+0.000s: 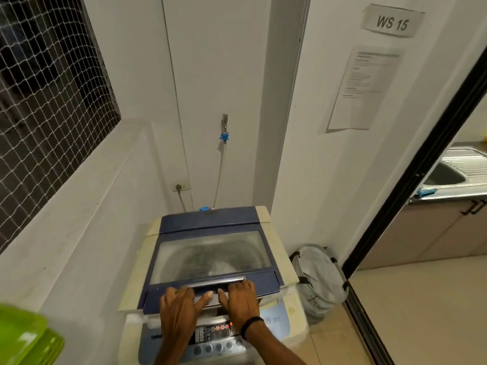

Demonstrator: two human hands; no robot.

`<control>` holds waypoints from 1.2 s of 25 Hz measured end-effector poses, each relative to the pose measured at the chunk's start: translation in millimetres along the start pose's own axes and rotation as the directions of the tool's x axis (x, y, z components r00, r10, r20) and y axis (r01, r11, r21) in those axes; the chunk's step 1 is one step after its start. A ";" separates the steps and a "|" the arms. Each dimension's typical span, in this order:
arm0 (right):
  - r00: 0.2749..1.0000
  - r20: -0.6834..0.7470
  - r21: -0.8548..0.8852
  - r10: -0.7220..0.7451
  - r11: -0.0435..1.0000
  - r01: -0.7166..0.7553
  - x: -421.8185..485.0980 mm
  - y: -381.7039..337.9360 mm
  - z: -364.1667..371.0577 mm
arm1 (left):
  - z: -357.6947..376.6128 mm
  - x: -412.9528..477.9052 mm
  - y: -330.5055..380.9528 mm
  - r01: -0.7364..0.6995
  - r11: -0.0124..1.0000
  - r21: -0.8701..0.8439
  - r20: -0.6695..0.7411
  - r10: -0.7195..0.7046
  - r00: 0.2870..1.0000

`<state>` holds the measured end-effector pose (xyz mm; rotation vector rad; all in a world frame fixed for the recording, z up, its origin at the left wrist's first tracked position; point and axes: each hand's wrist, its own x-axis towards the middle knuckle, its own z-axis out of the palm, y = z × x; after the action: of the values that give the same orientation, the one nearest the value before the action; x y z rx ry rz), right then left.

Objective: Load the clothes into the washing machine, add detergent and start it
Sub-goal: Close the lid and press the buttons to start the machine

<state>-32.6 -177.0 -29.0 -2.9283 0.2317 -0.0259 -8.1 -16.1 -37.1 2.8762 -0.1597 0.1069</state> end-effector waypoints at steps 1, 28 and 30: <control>1.000 0.020 -0.017 -0.003 1.000 0.003 -4.8 2.7 5.4 | 6.1 -5.6 0.7 0.012 1.000 0.006 0.039 -0.013 0.999; 0.988 0.134 0.134 0.079 0.986 -0.097 -156.3 52.1 71.0 | 56.8 -117.1 -30.6 0.200 0.980 -0.018 0.296 -0.185 0.937; 0.981 0.150 0.112 0.126 0.983 -0.144 -165.5 59.2 71.2 | 58.8 -123.6 -39.7 0.213 0.977 -0.032 0.246 -0.199 0.949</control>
<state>-202.8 -193.9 -111.0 -2.7701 0.3907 0.1823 -122.5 19.1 -114.6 2.8181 0.0923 -0.2838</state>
